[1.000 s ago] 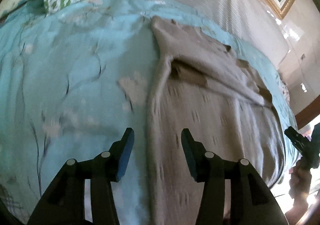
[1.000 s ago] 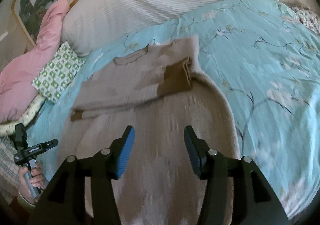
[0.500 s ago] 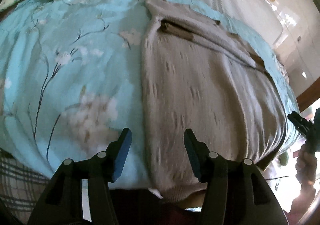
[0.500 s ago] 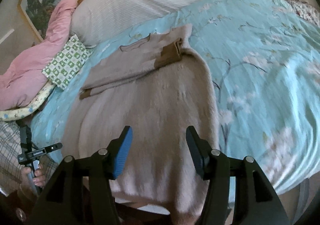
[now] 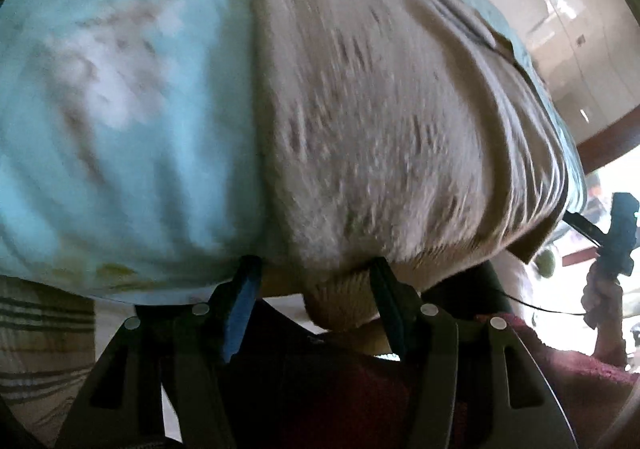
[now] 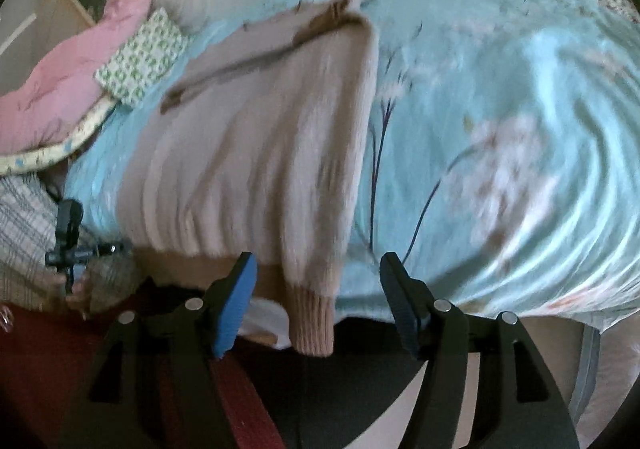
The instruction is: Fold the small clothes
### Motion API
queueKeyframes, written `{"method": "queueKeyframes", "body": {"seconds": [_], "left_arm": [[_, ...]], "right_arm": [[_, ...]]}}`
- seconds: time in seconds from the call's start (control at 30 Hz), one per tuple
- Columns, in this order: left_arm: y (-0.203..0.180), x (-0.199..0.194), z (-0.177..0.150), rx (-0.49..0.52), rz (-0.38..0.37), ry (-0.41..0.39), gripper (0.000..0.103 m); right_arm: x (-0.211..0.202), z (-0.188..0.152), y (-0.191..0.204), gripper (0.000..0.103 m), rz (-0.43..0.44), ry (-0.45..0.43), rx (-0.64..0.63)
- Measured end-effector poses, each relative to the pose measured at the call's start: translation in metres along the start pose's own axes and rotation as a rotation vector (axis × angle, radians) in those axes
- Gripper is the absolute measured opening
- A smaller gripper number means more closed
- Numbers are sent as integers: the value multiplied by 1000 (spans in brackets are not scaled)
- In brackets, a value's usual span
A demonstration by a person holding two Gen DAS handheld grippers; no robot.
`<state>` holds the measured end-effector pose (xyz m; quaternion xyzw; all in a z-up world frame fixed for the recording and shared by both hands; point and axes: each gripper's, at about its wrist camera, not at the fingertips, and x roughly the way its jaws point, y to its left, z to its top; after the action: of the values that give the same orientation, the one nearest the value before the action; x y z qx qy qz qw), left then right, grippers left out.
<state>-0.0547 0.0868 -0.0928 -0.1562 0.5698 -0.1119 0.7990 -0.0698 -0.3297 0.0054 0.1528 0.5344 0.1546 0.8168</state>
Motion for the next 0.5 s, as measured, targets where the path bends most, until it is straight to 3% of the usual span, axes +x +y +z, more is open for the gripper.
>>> {"method": "queueKeyframes", "body": {"seconds": [0.27,0.37,0.47,0.5], "left_arm": [[-7,33,3,71,-82,73,54],[-16,43,3,109,-75,86,41],[-25,44,2,141,-67,78,17],[-27,43,2,155,-61,71,12]], "right_arm": [[26,-8,-5,65,45,46,-23],[35,-6,-1,65,50,68,-51],[41,-9,4,62,64,87,-78],[43,-11,6,44,77,93,-89]]}}
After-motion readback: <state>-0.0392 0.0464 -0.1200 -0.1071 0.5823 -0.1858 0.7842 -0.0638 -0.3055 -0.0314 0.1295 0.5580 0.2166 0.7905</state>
